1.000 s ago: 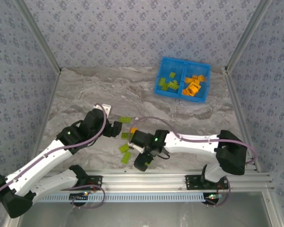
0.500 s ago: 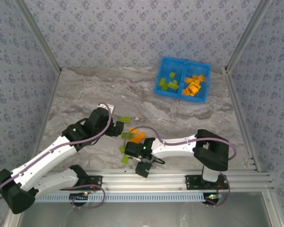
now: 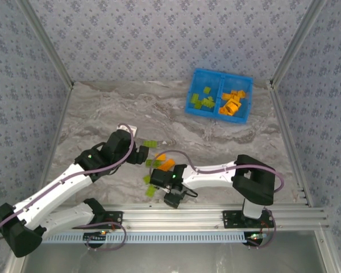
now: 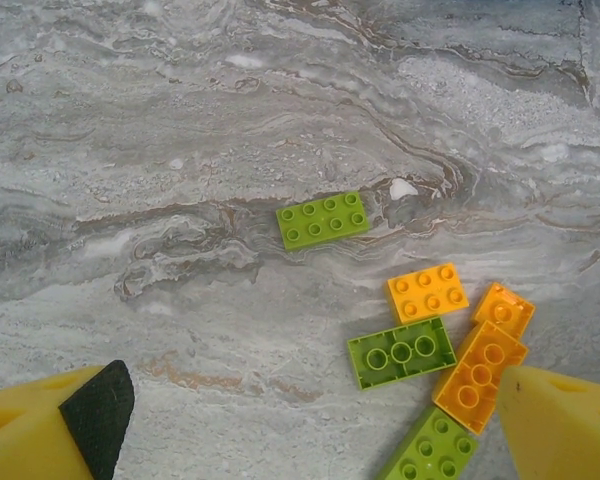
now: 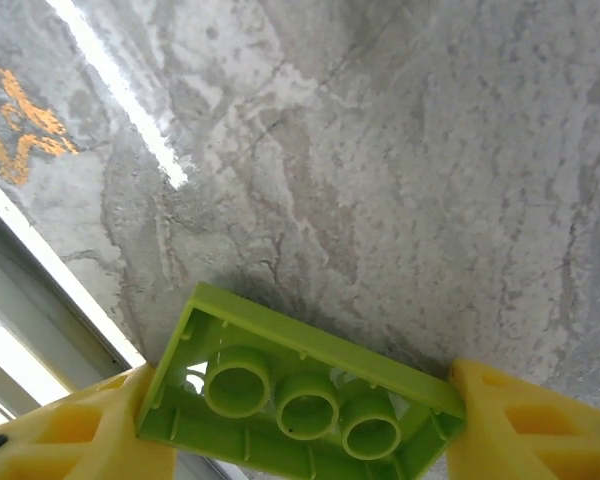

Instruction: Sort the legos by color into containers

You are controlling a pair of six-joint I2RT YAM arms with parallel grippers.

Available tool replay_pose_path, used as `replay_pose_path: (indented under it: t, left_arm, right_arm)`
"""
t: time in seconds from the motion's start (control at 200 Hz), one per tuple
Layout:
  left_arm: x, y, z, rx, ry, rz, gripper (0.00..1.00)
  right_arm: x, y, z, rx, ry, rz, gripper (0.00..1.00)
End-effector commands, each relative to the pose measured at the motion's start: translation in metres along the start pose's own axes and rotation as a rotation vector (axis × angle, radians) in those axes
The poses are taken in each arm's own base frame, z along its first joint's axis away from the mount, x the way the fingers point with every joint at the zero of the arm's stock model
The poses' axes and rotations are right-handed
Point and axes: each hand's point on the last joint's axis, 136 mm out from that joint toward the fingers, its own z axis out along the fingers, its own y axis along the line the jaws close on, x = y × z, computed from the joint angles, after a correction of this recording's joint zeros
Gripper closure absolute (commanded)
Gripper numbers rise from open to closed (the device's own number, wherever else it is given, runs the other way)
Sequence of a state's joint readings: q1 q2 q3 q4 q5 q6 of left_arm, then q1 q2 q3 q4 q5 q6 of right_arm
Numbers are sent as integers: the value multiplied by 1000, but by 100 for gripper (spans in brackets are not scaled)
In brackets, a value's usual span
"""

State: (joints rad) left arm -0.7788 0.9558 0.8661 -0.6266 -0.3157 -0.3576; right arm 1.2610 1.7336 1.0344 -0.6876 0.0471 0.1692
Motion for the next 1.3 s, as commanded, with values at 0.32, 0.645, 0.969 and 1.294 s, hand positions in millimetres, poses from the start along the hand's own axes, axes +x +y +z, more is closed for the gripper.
replay_pose_path:
  t: [0.32, 0.645, 0.969, 1.294]
  left_arm:
    - [-13, 3, -3, -12, -57, -27, 5]
    - [-14, -12, -4, 76, -61, -33, 4]
    - [-2, -17, -15, 159, -81, -91, 3]
    - [16, -8, -9, 115, -33, -111, 1]
  right_arm:
    - [-36, -120, -90, 184, -408, 435, 51]
    - [-76, -328, -180, 527, -687, 859, 48]
    - [-98, -480, -118, 601, -501, 1010, 48]
    - [-109, -500, -126, 583, -489, 1002, 19]
